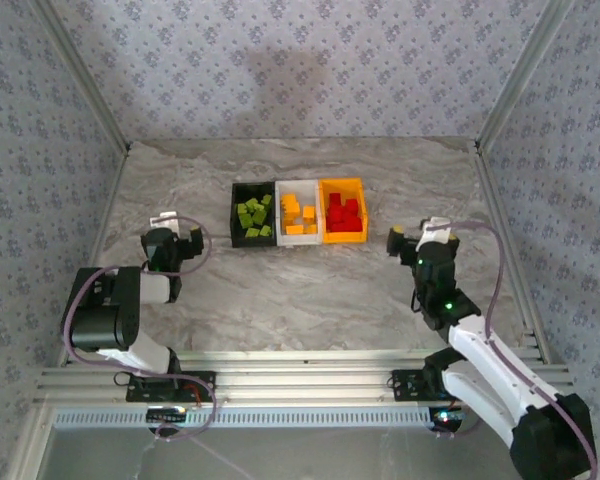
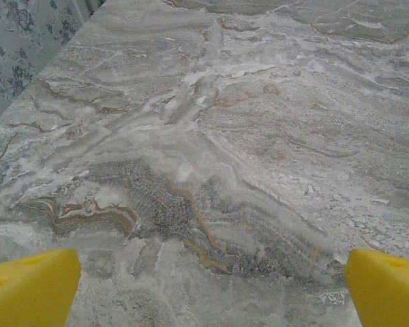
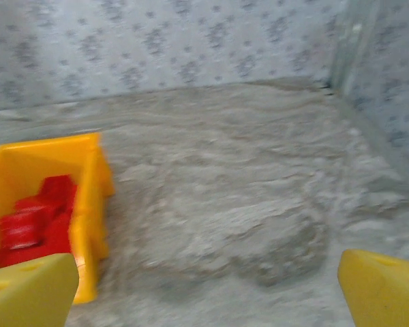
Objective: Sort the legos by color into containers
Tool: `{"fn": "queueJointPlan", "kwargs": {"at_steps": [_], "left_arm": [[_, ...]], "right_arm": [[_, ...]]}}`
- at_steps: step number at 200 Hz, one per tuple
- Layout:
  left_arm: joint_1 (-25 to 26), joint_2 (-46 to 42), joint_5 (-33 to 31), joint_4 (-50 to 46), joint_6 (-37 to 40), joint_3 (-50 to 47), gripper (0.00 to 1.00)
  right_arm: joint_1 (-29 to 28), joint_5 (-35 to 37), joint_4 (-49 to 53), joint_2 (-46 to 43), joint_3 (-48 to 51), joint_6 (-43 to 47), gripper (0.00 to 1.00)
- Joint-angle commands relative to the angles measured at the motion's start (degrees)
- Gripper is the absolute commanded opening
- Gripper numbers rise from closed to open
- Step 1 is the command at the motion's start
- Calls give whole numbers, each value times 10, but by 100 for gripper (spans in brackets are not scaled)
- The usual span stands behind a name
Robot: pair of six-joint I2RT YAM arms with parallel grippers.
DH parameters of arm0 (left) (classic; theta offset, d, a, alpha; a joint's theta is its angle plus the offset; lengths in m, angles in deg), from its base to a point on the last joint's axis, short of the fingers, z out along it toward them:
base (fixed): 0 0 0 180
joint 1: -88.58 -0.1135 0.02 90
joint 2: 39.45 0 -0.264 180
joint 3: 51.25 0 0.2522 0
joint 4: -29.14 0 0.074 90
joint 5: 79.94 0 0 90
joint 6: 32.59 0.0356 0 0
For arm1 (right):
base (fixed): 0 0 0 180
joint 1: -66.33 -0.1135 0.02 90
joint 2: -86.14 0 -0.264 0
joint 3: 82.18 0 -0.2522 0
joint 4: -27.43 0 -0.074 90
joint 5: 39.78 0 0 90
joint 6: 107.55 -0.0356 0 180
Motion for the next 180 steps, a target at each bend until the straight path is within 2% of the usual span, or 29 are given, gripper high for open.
{"fn": "queueJointPlan", "kwargs": {"at_steps": [1, 24, 45, 56, 83, 98, 113, 180], "left_arm": [[-1, -8, 9, 18, -7, 5, 100], [-1, -9, 10, 16, -7, 6, 100], [-1, -8, 11, 17, -7, 6, 100], [-1, -9, 11, 17, -7, 6, 100], [-1, -9, 13, 16, -7, 6, 100], [-1, -8, 13, 16, -7, 6, 100], [-1, -8, 13, 16, -7, 7, 100], [-1, -9, 13, 16, -6, 7, 100]], "right_arm": [[77, -24, -113, 53, 35, 59, 100], [125, -70, -281, 158, 75, 83, 100], [137, -110, -337, 256, 51, 117, 100], [140, -126, -324, 304, 28, 121, 100], [146, -131, -430, 417, 28, 118, 100], [159, -145, -352, 404, 2, 102, 100], [174, -152, -350, 406, -1, 87, 100], [172, -147, -355, 406, 0, 88, 100]]}}
